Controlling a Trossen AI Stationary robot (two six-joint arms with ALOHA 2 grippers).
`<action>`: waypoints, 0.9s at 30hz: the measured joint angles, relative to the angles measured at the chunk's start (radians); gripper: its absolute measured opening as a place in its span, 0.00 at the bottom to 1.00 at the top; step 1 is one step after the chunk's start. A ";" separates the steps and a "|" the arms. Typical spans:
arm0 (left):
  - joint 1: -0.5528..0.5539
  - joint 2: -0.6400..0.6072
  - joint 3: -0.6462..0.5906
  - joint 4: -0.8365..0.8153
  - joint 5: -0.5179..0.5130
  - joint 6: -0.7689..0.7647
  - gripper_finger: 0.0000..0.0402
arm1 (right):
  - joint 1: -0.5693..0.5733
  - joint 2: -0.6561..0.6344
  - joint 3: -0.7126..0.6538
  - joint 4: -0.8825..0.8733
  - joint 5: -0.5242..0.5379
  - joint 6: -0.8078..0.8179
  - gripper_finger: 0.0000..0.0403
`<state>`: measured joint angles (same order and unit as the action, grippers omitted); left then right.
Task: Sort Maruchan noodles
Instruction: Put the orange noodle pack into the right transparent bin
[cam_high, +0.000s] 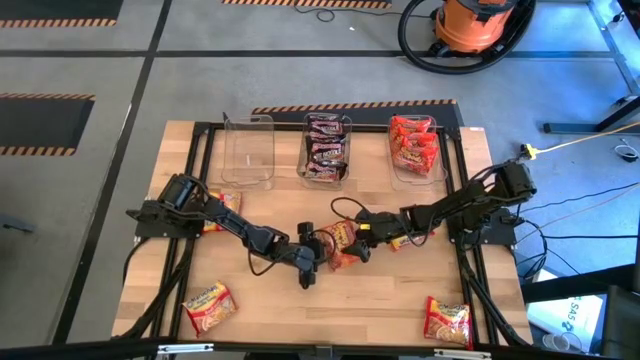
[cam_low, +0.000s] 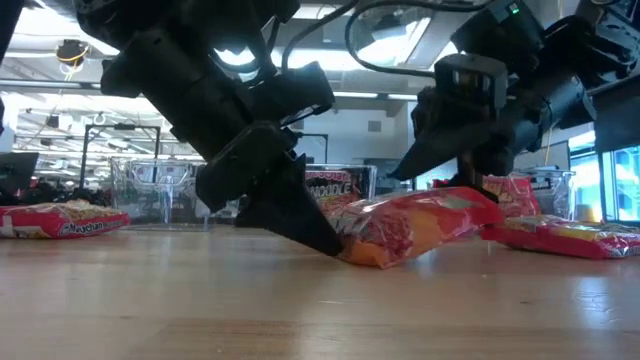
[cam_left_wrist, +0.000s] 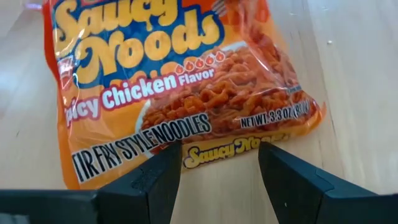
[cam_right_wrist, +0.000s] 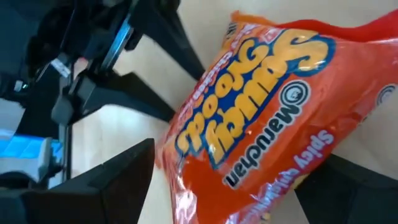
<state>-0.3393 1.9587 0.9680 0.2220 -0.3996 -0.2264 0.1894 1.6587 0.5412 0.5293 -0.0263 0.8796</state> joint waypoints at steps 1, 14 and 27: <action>0.000 0.000 0.000 0.003 0.000 0.000 0.52 | 0.000 0.008 0.000 0.003 0.007 0.005 0.81; 0.005 0.000 0.000 0.016 0.006 0.000 0.52 | 0.000 0.149 0.065 0.126 -0.014 -0.040 0.81; -0.008 -0.001 0.000 0.014 0.000 0.028 0.52 | 0.000 0.152 0.068 0.130 -0.011 -0.102 0.42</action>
<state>-0.3472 1.9574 0.9680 0.2356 -0.3993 -0.1987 0.1894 1.8107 0.6093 0.6591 -0.0372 0.7776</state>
